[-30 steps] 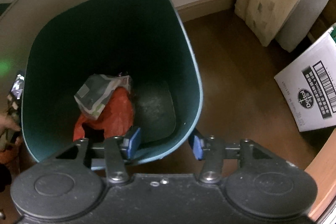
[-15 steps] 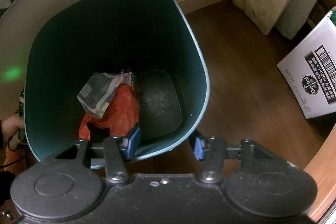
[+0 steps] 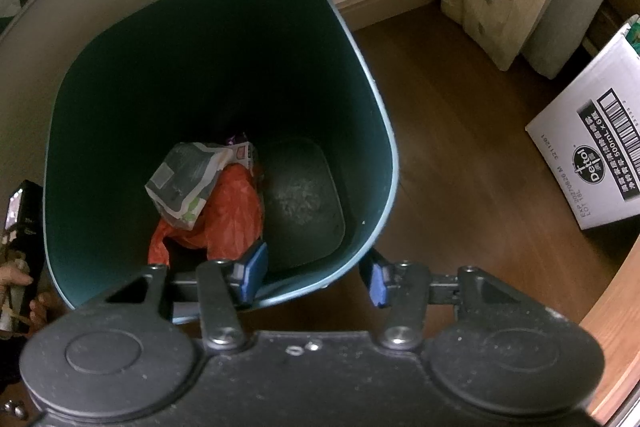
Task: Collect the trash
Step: 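Open the right tool off the bin rim while the left tool moves back toward the cabbage leaf, then grasp the pale cabbage leaf with the left tool while the right tool grips the bin rim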
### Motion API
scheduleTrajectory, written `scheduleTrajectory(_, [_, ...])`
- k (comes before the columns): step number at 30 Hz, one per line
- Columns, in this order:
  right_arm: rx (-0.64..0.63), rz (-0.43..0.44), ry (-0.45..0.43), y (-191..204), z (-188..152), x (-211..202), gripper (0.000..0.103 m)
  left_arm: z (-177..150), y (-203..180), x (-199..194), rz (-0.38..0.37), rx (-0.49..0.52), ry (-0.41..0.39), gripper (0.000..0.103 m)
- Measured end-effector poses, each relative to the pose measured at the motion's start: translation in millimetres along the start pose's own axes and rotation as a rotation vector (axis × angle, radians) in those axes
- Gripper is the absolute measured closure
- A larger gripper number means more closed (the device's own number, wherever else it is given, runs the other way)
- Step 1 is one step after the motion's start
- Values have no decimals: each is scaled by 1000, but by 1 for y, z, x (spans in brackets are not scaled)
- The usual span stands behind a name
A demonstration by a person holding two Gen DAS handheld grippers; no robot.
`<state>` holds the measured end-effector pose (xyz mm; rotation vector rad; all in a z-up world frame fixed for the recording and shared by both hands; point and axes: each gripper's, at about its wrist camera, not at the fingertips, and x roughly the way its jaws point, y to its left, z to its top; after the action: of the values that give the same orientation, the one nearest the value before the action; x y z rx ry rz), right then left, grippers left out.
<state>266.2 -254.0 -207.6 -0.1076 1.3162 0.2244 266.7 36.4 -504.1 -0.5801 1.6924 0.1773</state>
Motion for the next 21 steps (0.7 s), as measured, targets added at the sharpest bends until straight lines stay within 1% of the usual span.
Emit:
scheduleTrajectory(3, [0, -4, -2, 1, 0, 0, 53, 5, 2, 14, 38, -20, 3, 45])
scheduleTrajectory(5, [1, -7, -3, 2, 1, 1, 53, 9, 9, 21, 41, -67, 4, 45])
scheduleTrajectory(6, [1, -8, -3, 1, 1, 1, 53, 17, 9, 19, 41, -77, 0, 45])
scheduleTrajectory(10, [-6, -21, -4, 3, 1, 5, 53, 23, -3, 21, 53, -52, -7, 46])
scheduleTrajectory(13, [-2, -25, -6, 5, 1, 7, 53, 23, -12, 26, 97, -35, -8, 46])
scheduleTrajectory(15, [3, -23, -7, 4, 1, 8, 54, 21, -15, 26, 93, -39, -7, 47])
scheduleTrajectory(16, [5, -23, -8, 4, 2, 8, 54, 21, -17, 24, 109, -30, -16, 49])
scheduleTrajectory(18, [9, -26, -11, 4, 1, 8, 56, 22, -25, 19, 148, 1, -32, 61])
scheduleTrajectory(19, [10, -29, -13, 4, 1, 9, 56, 22, -26, 17, 163, 14, -38, 63])
scheduleTrajectory(21, [21, -40, -17, 4, 1, 10, 60, 23, -26, 11, 169, 21, -51, 75])
